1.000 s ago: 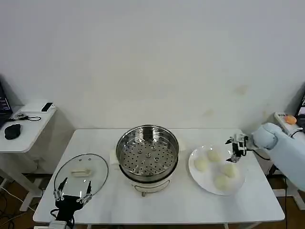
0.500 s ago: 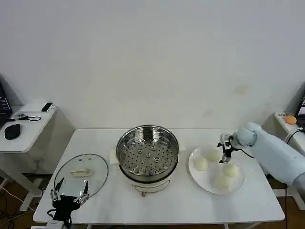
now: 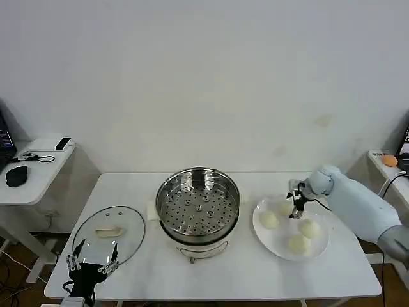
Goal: Take steamed baozi put them in steamer then cover it.
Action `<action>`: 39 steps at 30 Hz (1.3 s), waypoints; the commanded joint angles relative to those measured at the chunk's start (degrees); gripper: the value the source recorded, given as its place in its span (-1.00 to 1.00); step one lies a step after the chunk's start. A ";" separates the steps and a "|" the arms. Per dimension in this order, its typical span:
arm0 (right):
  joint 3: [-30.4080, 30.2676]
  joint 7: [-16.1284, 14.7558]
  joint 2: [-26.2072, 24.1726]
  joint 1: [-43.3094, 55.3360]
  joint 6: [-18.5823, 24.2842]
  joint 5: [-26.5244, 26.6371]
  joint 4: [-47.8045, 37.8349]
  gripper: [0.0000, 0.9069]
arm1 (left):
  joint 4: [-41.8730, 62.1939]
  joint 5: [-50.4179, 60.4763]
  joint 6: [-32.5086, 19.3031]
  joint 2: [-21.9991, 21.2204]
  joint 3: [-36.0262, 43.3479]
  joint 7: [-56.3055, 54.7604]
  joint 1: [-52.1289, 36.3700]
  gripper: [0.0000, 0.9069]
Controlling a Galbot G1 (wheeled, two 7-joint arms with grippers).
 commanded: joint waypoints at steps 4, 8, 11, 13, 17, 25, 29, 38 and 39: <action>-0.29 -0.06 0.74 0.30 -0.09 -0.24 -0.98 0.49 | -0.10 0.01 -0.02 -0.01 0.03 0.00 -0.02 1.00; -0.61 -0.20 0.55 0.47 -0.08 -0.36 -1.02 0.49 | -0.21 -0.08 -0.02 -0.05 0.02 -0.02 -0.05 1.00; -0.90 -0.63 0.28 0.68 -0.08 -0.35 -0.60 0.49 | -0.30 -0.04 -0.01 -0.07 0.07 -0.01 0.11 1.00; -1.52 -1.11 -0.45 1.35 -0.07 -0.09 0.38 0.49 | -0.38 -0.06 -0.03 -0.03 0.05 0.00 0.26 1.00; -3.44 -2.11 -2.36 3.80 0.05 0.95 3.06 0.49 | -0.45 -0.12 0.00 -0.01 -0.04 0.01 0.40 1.00; -9.08 -2.95 -8.40 15.29 -0.19 8.42 12.42 0.49 | -0.74 -0.14 -0.01 0.01 0.20 0.01 0.33 1.00; -12.88 -2.73 -8.30 22.33 -0.30 14.78 15.76 0.49 | -1.06 -0.12 0.03 0.00 0.38 0.08 0.08 1.00; -21.86 -2.21 -0.44 35.79 0.01 22.09 17.72 0.49 | -1.70 -0.47 0.08 0.19 -0.08 0.14 0.19 1.00; -22.54 -2.13 0.47 36.50 0.02 22.49 17.75 0.49 | -1.72 -0.49 0.07 0.16 -0.12 0.14 0.22 1.00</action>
